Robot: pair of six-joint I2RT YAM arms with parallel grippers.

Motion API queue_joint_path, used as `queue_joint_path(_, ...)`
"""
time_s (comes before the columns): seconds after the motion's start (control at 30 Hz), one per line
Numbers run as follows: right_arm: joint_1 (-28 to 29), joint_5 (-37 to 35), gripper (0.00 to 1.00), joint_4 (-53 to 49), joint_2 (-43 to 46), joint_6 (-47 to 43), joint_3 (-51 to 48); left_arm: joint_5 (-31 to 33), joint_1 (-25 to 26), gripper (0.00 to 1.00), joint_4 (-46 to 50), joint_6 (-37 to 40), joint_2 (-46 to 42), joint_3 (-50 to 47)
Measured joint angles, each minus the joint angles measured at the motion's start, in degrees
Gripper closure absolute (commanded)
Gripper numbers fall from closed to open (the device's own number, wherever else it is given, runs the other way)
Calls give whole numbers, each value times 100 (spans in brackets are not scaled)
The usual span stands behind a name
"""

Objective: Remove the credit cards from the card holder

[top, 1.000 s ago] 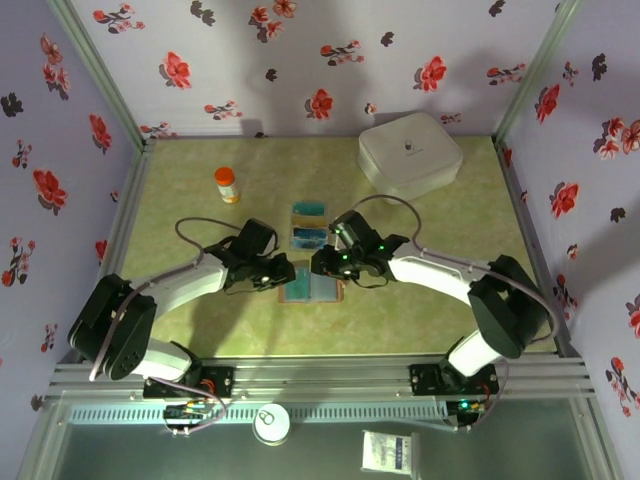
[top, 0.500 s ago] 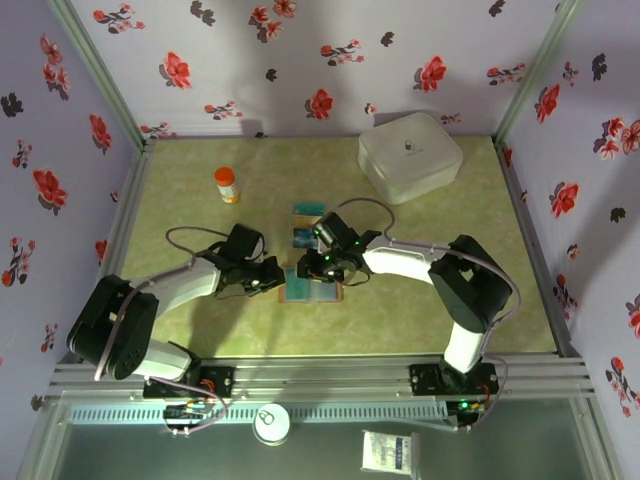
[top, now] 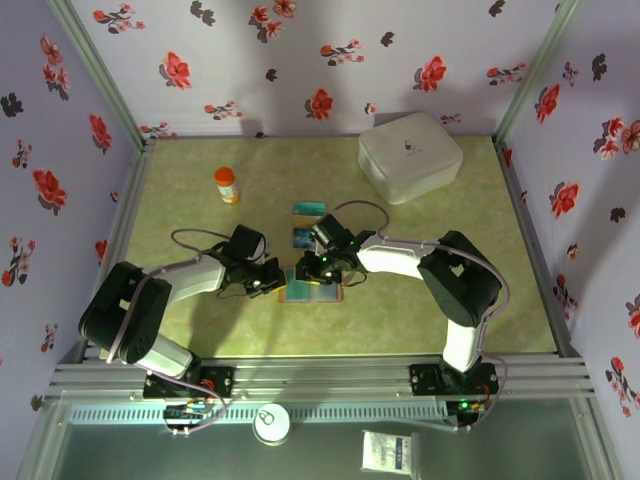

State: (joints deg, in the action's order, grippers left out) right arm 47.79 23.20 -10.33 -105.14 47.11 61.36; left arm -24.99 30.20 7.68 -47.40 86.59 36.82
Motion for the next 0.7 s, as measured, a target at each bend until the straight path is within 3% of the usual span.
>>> queue_joint_path(0.7, 22, 151, 76, 129, -136, 0, 0, -35, -11, 99, -20, 107, 35, -24)
